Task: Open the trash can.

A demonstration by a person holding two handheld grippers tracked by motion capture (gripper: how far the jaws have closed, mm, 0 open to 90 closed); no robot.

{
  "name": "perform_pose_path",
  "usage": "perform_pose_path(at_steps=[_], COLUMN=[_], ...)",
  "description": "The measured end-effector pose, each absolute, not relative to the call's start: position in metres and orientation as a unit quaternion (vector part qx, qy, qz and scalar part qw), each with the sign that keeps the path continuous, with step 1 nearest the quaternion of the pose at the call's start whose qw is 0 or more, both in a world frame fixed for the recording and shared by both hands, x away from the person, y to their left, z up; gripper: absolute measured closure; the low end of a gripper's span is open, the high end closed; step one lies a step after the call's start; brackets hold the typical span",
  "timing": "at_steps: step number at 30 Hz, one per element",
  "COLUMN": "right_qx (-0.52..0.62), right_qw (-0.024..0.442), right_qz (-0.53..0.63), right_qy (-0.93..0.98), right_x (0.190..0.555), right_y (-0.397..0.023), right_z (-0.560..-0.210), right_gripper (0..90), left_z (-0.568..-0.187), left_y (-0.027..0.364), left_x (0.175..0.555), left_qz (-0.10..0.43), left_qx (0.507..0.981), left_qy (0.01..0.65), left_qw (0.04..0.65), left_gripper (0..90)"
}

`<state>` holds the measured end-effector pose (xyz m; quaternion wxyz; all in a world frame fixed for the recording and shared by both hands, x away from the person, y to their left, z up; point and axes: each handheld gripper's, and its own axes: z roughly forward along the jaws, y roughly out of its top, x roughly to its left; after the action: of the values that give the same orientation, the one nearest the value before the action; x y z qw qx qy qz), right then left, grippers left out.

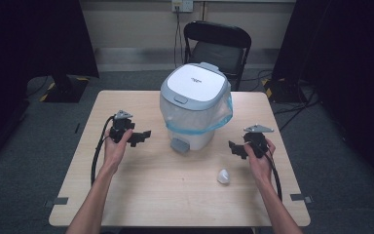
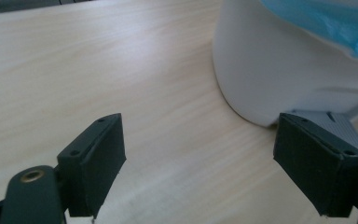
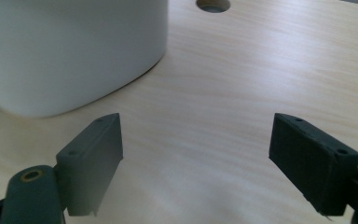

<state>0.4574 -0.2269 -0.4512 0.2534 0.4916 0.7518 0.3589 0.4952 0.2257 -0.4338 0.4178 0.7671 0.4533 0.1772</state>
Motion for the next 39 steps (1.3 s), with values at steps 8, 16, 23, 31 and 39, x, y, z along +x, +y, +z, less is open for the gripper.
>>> perform_pose_path(at_steps=[8,16,23,31,39], right_qx=[0.507,0.529,0.531,0.529,0.517], right_qw=[0.255,0.282,0.283,0.269,0.268], right_qz=[0.369,0.356,0.369,0.402,0.406], right_qy=[0.736,0.716,0.708,0.698,0.704], right_x=[0.496,0.522,0.534,0.543,0.545], right_y=[-0.224,-0.216,-0.209,-0.195,-0.191], right_z=[-0.440,-0.447,-0.453,-0.462,-0.463], right_gripper=[17.4,20.6,19.7,22.7,40.5], left_z=[-0.428,-0.439,-0.456,-0.473,-0.472], left_y=[0.218,0.197,0.182,0.171,0.167], left_x=[0.539,0.568,0.591,0.599,0.596], left_qz=[0.196,0.186,0.177,0.163,0.150], left_qx=[0.763,0.771,0.762,0.750,0.757], left_qy=[0.449,0.452,0.463,0.455,0.422], left_qw=[0.421,0.409,0.418,0.452,0.477], left_gripper=[16.5,17.2,17.7,20.9,40.3])
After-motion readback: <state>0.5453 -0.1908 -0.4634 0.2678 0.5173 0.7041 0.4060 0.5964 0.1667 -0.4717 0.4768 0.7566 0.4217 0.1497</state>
